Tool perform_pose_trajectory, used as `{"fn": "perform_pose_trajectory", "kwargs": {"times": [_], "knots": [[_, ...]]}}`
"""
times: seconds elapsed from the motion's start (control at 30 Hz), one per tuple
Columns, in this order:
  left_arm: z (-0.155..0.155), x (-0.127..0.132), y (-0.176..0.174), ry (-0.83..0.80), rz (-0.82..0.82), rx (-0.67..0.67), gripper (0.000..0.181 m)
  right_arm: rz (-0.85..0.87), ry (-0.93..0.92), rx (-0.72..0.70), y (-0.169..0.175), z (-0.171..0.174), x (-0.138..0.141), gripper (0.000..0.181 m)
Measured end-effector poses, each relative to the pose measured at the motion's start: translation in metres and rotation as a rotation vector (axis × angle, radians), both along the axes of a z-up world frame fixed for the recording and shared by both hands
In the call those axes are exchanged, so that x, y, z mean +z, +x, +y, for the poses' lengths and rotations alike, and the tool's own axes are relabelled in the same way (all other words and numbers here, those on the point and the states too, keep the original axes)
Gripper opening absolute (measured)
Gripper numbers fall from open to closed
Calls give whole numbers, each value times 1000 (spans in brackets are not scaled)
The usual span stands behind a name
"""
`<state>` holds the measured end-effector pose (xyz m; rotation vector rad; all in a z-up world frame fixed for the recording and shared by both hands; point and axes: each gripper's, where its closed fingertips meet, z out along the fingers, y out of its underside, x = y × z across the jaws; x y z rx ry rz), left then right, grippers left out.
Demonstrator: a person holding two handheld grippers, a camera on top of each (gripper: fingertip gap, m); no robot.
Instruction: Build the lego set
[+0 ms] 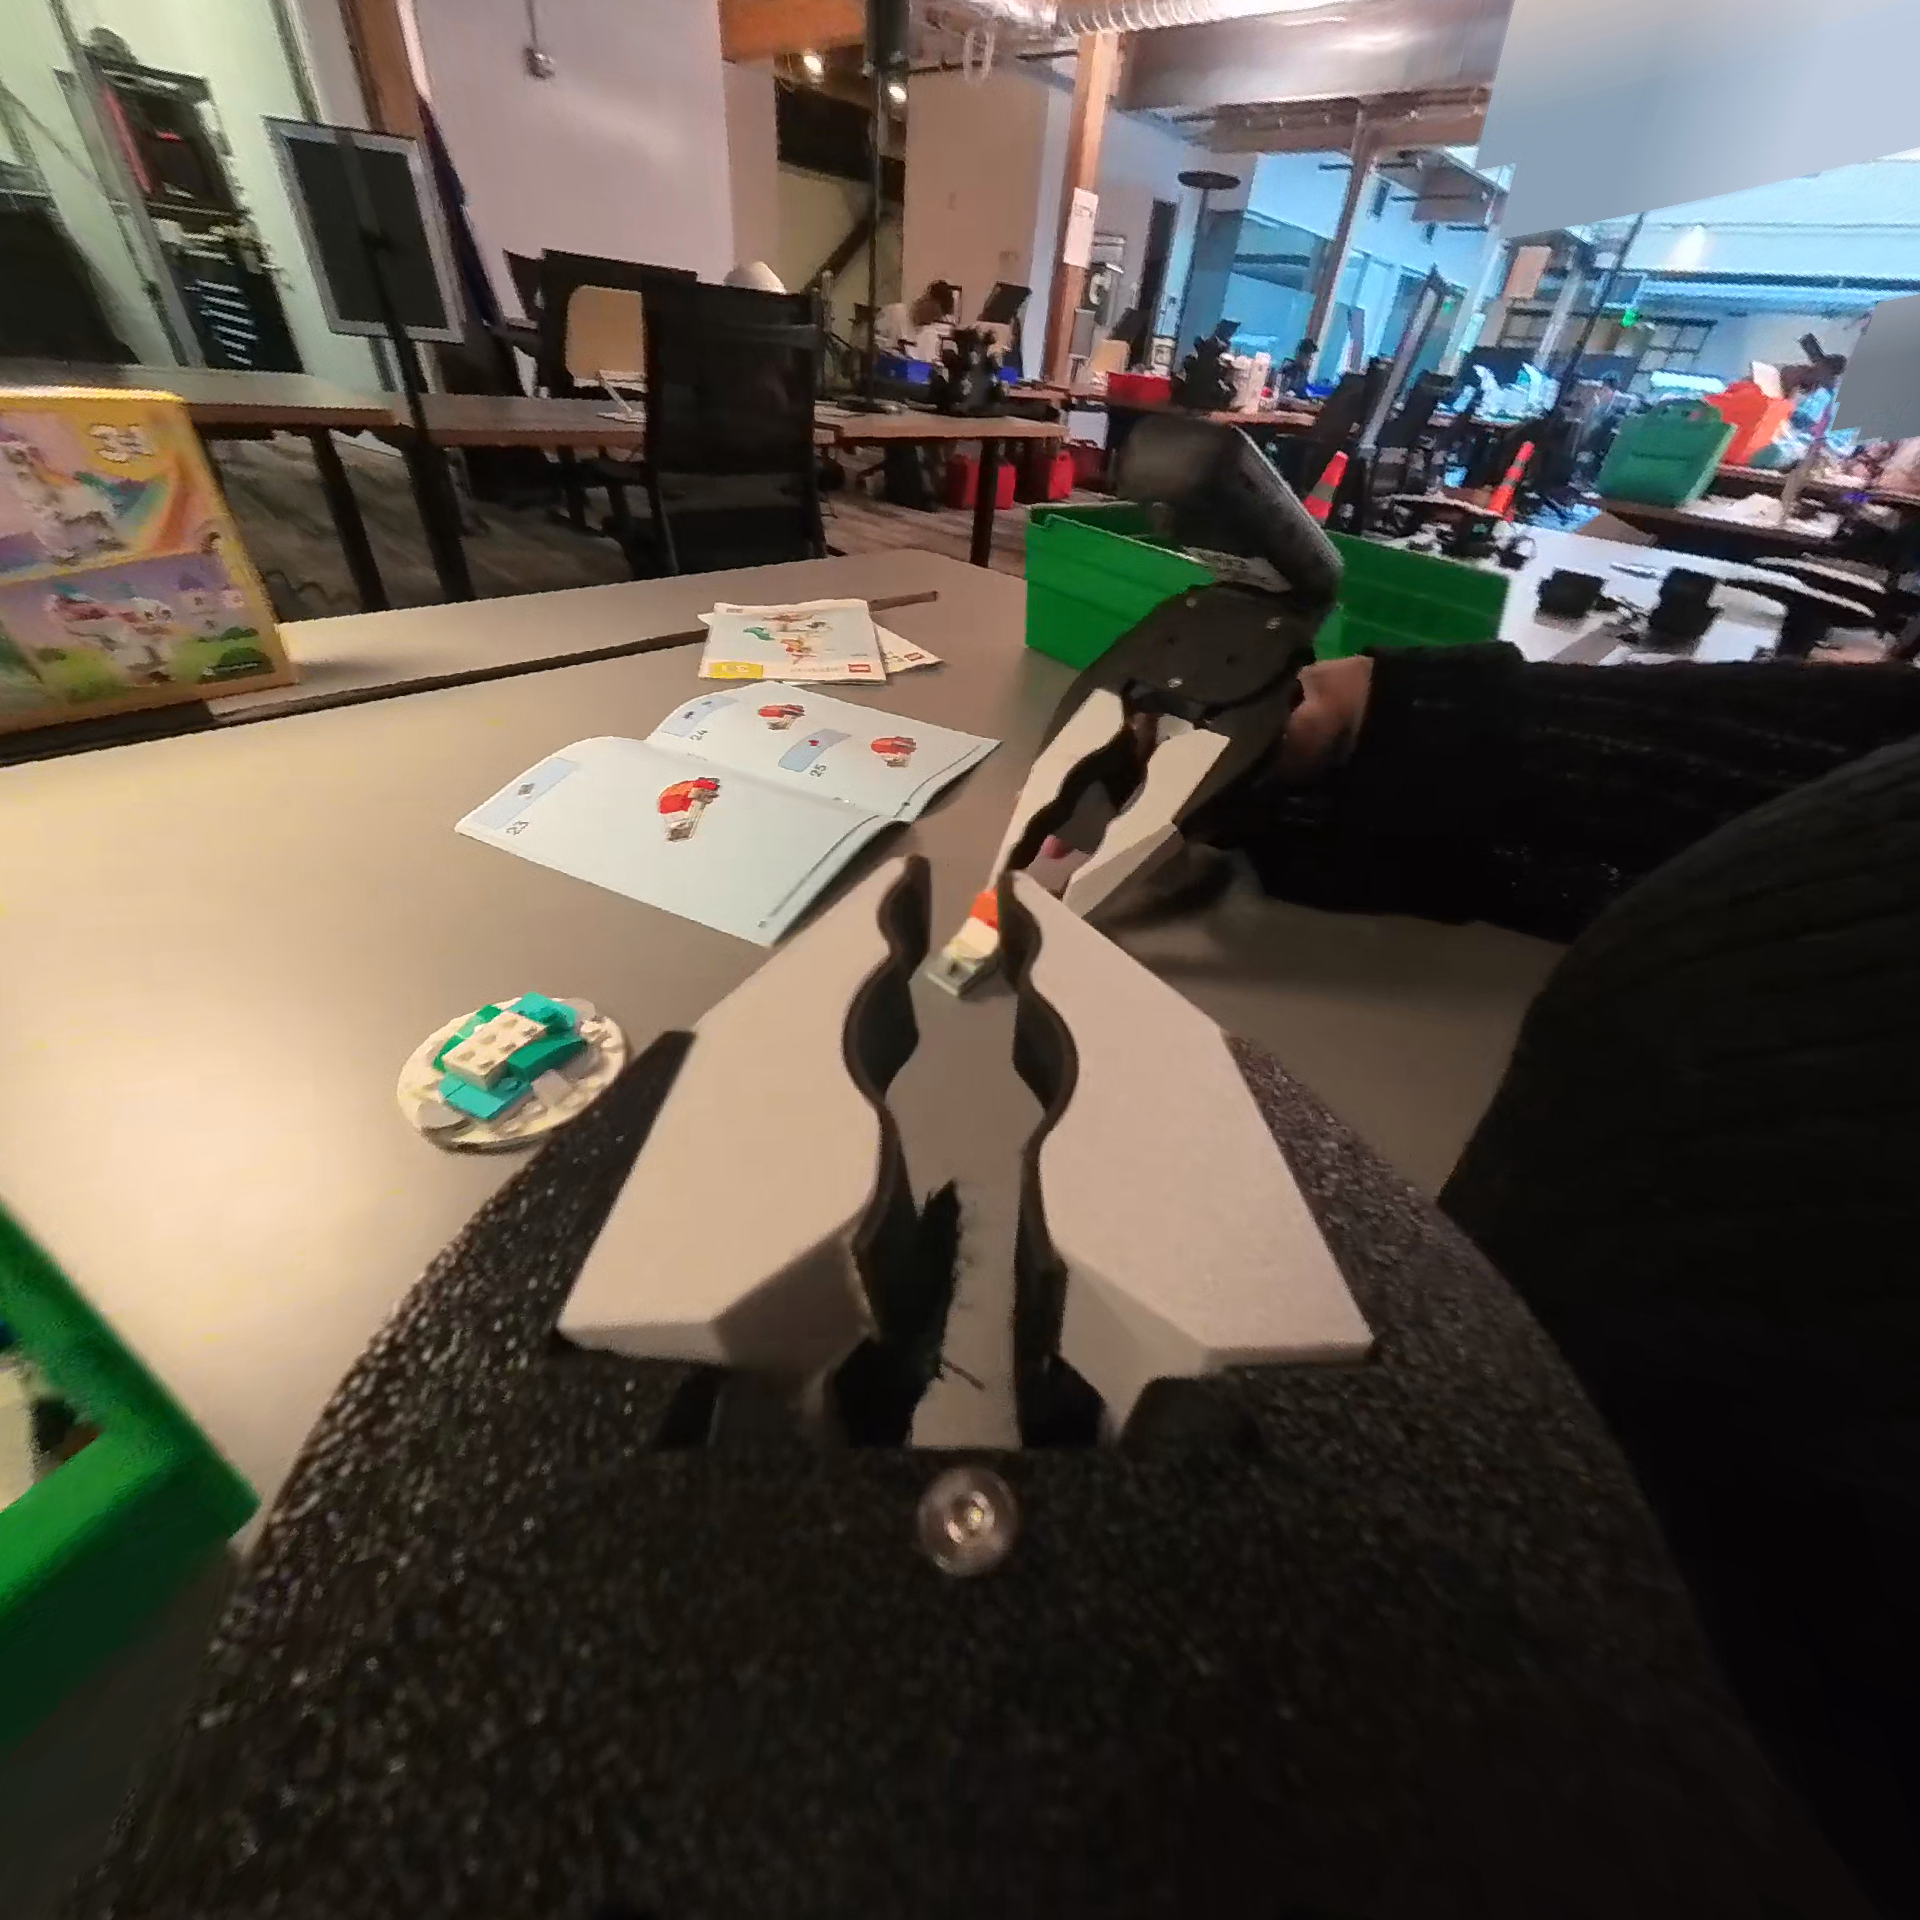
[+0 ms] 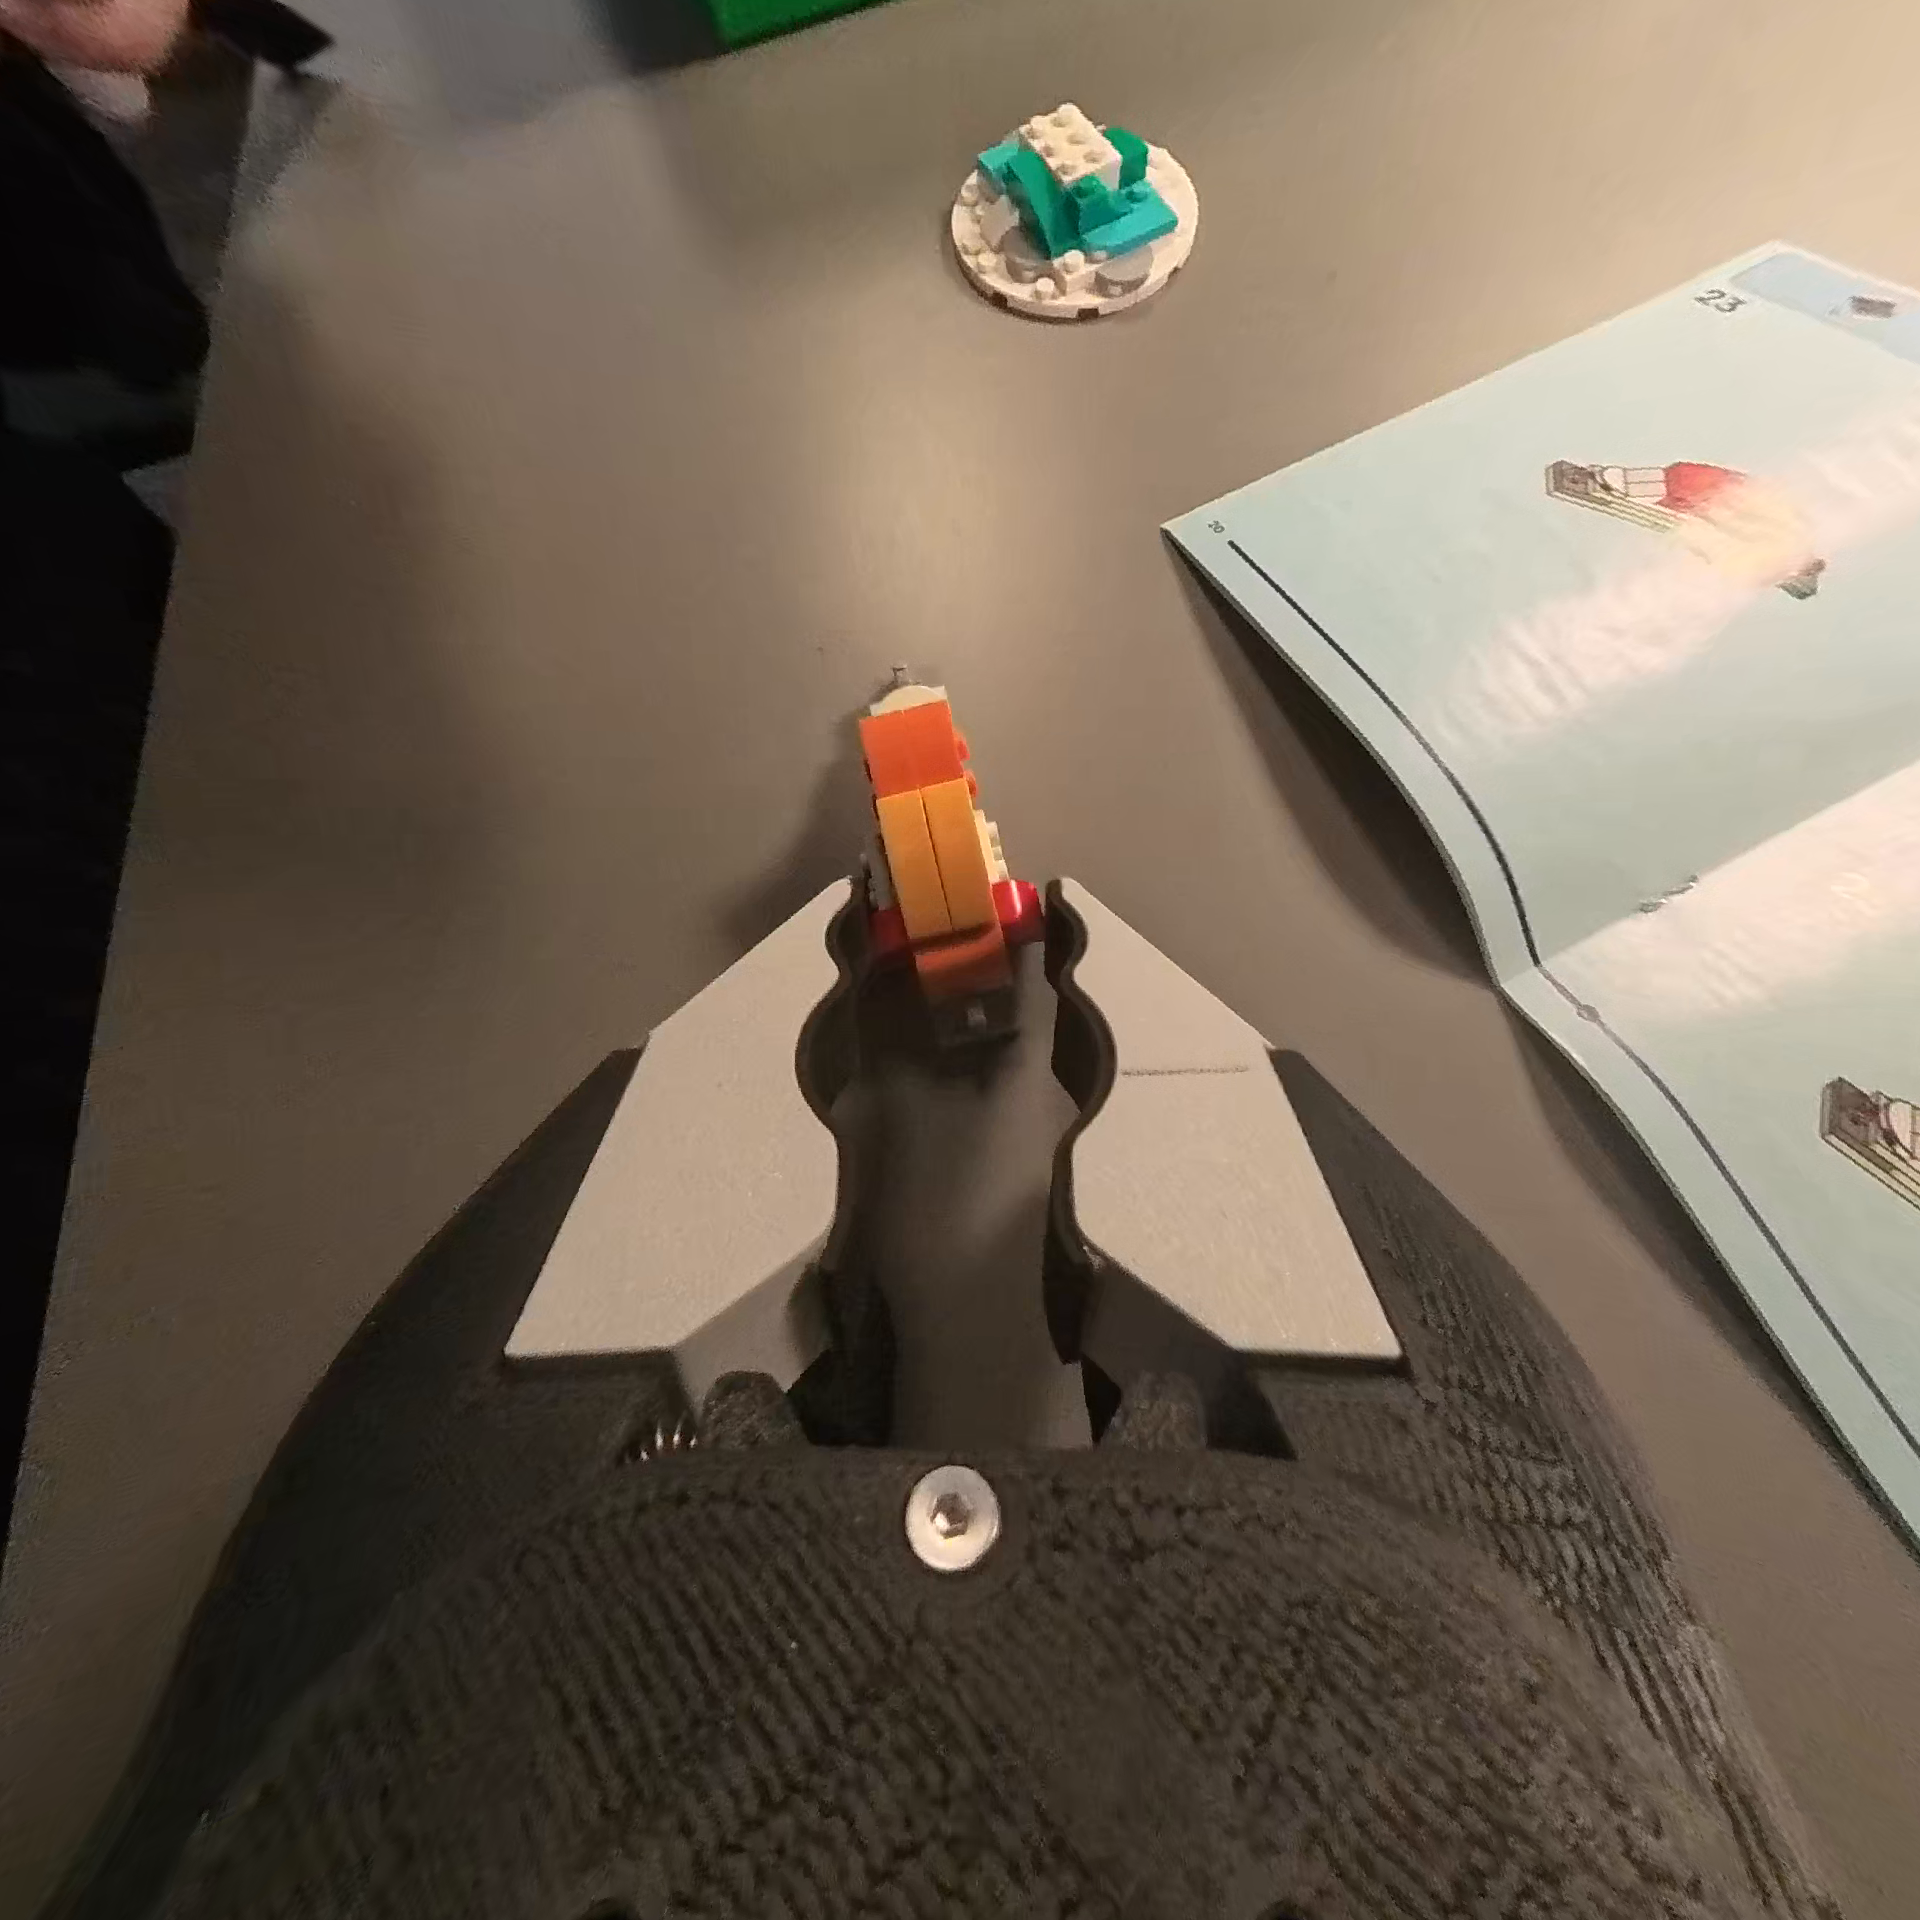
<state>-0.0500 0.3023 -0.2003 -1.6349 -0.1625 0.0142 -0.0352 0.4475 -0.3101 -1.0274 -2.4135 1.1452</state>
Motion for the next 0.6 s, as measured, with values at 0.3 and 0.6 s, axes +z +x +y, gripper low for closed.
{"fn": "perform_pose_trajectory", "kwargs": {"times": [0.3,0.6], "knots": [[-23,27,-9,104,-60,21,45,44,30,-15,0,7,2,31],[-44,36,-34,135,-74,125,55,56,-27,-45,1,18,11,37]]}}
